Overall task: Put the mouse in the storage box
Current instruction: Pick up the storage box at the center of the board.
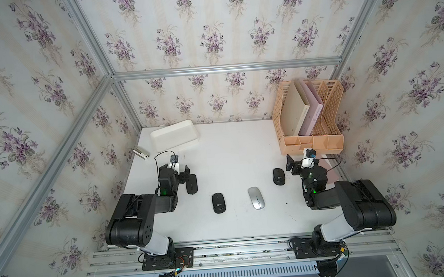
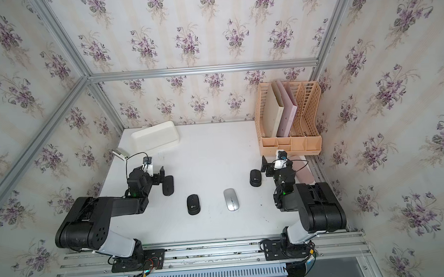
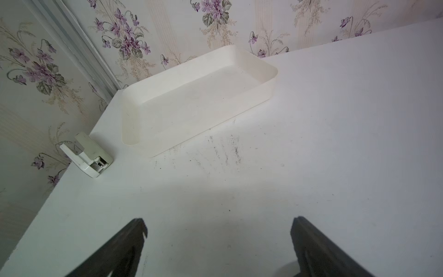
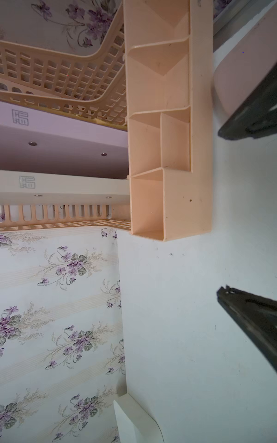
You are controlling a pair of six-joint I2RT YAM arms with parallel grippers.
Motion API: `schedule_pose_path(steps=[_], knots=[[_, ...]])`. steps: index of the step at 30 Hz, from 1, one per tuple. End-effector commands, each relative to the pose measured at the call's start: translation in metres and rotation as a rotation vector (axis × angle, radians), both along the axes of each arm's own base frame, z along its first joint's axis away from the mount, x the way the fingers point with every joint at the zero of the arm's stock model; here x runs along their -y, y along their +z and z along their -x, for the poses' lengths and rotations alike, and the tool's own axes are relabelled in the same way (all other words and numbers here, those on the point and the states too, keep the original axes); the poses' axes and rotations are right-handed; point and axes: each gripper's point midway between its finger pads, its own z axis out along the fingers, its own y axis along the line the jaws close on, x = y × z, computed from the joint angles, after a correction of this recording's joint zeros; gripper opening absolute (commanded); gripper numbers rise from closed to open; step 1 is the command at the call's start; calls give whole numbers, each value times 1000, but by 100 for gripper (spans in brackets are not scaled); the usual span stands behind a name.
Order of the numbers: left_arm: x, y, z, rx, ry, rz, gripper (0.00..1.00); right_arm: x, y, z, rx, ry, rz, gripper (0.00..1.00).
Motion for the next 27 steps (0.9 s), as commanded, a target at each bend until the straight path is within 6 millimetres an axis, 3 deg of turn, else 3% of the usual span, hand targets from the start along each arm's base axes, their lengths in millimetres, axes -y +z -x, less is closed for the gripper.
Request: schedule_pose_path(steps=[1,4,11,15,17,20,22,25,27], knots=[[-1,6,-3,18,4,12,99,-1,3,-1,11,6,7,100],[-13,5,-5,3,69,31,99,-1,3,-1,12,6,6,100],[-15,5,-4,7,73,34,99,3,4,-1,15,-18,5,100],[-25,25,5,28,139,35,99,20,17,-9,-47,-134,-30,100],[-29,53,14,36,181,63,99,14,29,-15,-87,-108,-48,100],[3,116,20,9,33,137,99,-1,72,-12,-13,-30,-129,100],[26,156,7,-12,-59,138,99,-12,93,-19,-33,27,-174,99],[40,162,-24,-275,-94,138,99,-30,96,-36,-192,82,-191,89],[47,143,-48,-454,-105,113,99,-41,98,-39,-247,113,-190,87]])
